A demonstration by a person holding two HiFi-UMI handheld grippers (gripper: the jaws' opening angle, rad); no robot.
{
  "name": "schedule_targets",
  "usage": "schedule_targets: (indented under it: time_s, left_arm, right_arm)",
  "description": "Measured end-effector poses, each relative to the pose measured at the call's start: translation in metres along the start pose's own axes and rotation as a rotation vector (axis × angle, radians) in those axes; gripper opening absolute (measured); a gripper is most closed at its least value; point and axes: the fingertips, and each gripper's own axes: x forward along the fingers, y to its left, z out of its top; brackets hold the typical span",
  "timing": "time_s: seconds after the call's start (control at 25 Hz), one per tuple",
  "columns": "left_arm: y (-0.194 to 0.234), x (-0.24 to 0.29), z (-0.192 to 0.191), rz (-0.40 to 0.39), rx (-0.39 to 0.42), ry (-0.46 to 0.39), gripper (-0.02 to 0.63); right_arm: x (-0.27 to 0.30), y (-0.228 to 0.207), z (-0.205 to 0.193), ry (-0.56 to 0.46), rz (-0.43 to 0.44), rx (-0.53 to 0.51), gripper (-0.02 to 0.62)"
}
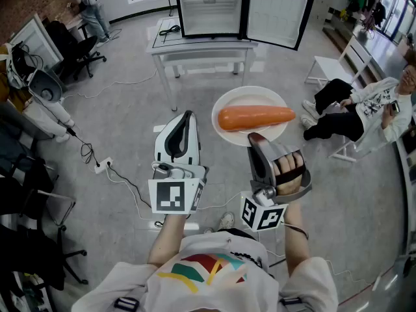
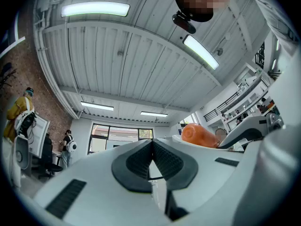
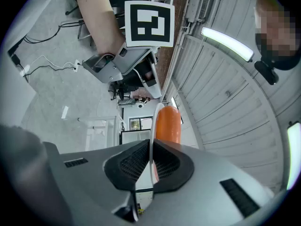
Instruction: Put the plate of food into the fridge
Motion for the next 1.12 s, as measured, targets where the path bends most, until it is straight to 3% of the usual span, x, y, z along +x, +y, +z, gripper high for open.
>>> schedule_targets:
  time_s: [0.56, 0.96, 1.12]
  left_arm:
    - [-0.007, 0.001, -0.017, 0.024, 0.024, 0.005, 0.006]
    - [0.002, 0.018, -0.024, 0.032, 0.022, 0.018, 0.006]
    - [0.0, 0.046, -0.035, 0.025, 0.018, 0.019, 0.006]
  right_arm:
    - [0.002, 0.012, -0.012, -0.035, 0.004, 0.014, 0.017]
    - [0.021, 0.015, -0.016, -0.051, 0.024, 0.035, 0.023]
    - [0.042, 0.016, -0.035, -0.048, 0.025, 0.031, 0.023]
